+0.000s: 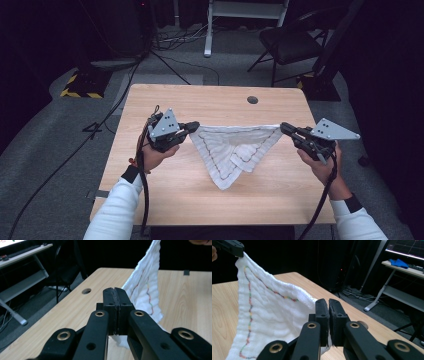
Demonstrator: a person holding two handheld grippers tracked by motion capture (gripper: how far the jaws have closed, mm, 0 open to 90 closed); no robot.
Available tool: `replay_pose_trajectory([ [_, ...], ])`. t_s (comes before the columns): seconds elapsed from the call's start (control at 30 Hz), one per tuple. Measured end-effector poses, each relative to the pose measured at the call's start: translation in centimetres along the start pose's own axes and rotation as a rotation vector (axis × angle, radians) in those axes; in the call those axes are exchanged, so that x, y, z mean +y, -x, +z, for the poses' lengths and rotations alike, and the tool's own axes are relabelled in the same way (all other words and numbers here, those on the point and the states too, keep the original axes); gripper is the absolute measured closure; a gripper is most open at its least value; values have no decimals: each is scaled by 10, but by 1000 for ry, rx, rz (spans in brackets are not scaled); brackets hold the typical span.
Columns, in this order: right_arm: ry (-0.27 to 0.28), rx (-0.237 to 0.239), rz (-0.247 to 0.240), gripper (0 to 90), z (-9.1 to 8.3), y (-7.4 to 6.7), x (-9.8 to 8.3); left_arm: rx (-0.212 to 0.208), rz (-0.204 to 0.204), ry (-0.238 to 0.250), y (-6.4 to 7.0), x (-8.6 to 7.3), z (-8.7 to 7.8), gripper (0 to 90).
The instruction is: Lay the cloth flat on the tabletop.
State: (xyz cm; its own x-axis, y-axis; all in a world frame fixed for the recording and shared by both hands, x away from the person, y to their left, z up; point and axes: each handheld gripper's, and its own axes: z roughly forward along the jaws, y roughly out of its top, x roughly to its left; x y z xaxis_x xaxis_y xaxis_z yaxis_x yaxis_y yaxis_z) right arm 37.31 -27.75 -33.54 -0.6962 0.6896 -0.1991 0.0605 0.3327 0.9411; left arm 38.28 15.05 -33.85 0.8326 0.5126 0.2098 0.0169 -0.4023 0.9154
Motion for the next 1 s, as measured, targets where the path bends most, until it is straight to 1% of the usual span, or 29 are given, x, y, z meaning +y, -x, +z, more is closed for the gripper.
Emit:
replay_pose_trajectory([
  [0.13,9,-5,-2,871,-7,-2,5,-4,1,19,3,7,-7,886],
  [0.23,14,1,4,871,-14,-5,7,-1,5,25,5,11,-12,886],
  [0.33,17,8,1,872,-19,-8,9,-8,-4,36,6,14,-17,886],
  [0.5,31,18,2,872,-29,-14,13,-12,0,44,10,18,-25,886],
  [0.57,42,20,6,872,-34,-17,16,-17,-7,52,12,21,-29,886],
  [0.63,54,27,14,872,-39,-19,19,-13,1,51,15,25,-33,886],
  [0.8,77,27,7,872,-53,-26,26,-16,15,55,25,33,-42,886],
  [0.87,79,27,5,872,-58,-29,27,-20,26,52,28,34,-43,885],
  [0.93,72,30,9,872,-59,-30,26,-21,22,45,30,33,-43,885],
  [1.0,62,31,14,872,-57,-30,24,-22,16,35,28,30,-41,885],
])
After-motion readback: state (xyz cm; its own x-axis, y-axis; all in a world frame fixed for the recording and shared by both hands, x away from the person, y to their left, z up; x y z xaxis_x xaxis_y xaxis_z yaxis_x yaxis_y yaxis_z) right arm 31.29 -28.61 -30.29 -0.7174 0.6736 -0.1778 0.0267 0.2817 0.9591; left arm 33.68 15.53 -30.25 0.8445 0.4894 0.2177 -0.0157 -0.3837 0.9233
